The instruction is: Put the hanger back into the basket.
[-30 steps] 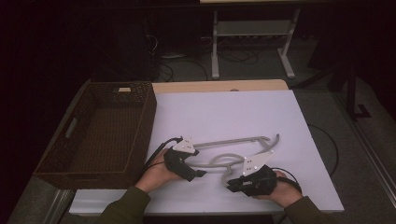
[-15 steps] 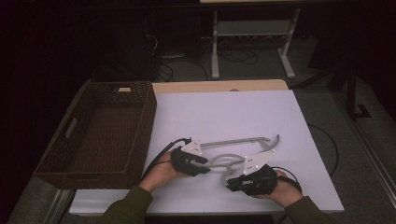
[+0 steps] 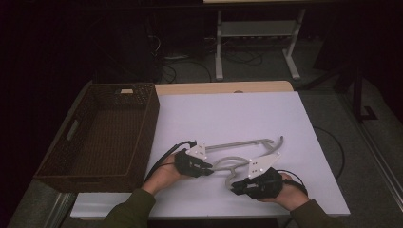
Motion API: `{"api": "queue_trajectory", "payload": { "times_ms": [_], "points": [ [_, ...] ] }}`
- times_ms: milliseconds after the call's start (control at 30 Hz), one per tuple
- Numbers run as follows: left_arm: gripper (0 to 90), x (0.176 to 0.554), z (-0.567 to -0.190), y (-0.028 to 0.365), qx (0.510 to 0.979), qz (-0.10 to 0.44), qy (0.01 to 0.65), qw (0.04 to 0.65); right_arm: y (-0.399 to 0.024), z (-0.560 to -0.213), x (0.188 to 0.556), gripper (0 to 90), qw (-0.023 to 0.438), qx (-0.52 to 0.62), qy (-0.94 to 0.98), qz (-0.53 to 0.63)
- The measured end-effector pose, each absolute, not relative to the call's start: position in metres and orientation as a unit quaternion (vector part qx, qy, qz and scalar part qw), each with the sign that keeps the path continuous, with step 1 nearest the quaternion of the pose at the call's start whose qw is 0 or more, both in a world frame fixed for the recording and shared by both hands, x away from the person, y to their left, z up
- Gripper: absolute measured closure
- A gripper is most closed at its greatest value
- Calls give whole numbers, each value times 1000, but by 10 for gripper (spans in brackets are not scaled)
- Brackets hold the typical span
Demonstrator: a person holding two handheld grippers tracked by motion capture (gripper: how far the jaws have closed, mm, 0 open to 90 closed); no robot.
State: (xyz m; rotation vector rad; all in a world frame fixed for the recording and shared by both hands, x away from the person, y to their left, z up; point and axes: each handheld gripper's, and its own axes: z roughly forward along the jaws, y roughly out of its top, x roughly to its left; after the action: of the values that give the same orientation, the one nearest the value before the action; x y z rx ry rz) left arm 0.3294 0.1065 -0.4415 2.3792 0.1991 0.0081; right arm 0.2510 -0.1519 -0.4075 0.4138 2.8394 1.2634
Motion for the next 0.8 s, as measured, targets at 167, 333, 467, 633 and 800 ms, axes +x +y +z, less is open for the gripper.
{"api": "queue_trajectory", "payload": {
  "times_ms": [167,333,467,633,800],
  "points": [
    [818,329,-442,105,929,0,76,363,-154,-407,252,799,8,133,905,403],
    [819,331,-441,107,925,-1,83,371,-156,-406,253,670,18,141,900,411],
    [820,332,-439,108,923,-3,90,374,-158,-401,252,464,23,183,885,428],
    [822,333,-436,110,918,-4,107,383,-167,-393,255,283,62,210,865,452],
    [822,335,-433,113,914,0,122,387,-179,-389,258,210,89,226,850,466]
  ]
}}
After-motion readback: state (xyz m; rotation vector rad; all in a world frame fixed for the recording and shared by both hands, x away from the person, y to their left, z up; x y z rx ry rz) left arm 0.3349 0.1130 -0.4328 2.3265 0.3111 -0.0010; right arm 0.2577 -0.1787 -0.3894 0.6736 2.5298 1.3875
